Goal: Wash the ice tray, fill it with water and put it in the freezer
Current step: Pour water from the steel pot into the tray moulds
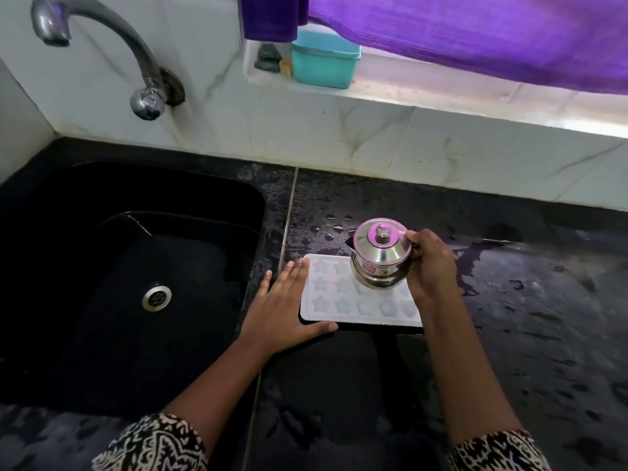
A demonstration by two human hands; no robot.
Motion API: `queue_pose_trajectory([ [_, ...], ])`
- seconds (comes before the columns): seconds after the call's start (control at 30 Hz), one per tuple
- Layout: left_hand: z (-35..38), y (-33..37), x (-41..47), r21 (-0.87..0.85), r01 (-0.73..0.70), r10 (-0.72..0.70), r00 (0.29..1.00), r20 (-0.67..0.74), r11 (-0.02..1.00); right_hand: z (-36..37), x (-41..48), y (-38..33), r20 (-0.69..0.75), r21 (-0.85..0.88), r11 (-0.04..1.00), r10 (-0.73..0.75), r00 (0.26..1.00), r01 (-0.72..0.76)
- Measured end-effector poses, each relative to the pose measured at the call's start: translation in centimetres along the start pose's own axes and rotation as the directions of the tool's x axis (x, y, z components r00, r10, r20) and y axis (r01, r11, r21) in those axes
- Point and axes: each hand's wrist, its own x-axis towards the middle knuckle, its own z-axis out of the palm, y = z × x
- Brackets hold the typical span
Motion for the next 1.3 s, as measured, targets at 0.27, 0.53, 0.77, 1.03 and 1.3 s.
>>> queue_pose_trajectory([
  [0.27,-0.1,0.1,0.2,0.008,0.013,-0.013,1.000,-0.006,1.000,0.9,0.4,0.2,0.034,-0.142,0.990,0.005,0.999,0.000],
  [0.53,-0.1,0.1,0.2,-0.014,0.014,-0.014,1.000,-0.018,1.000,1.8,1.0,-0.2,0.079,-0.224,0.974,0.001,0.997,0.017],
  [0.77,-0.1,0.1,0.3,-0.009,0.016,-0.016,1.000,-0.019,1.000,2.1,1.4,-0.3,0.116,-0.280,0.958,-0.026,0.993,0.058],
  [1.03,0.0,0.0,0.4,0.005,0.020,-0.020,1.000,-0.013,1.000,2.5,1.6,-0.7,0.133,-0.334,0.940,-0.033,0.991,0.076],
  [1.3,-0.1,0.1,0.3,-0.017,0.016,-0.016,1.000,-0.027,1.000,3.2,1.7,-1.0,0.159,-0.408,0.906,-0.049,0.986,0.111],
])
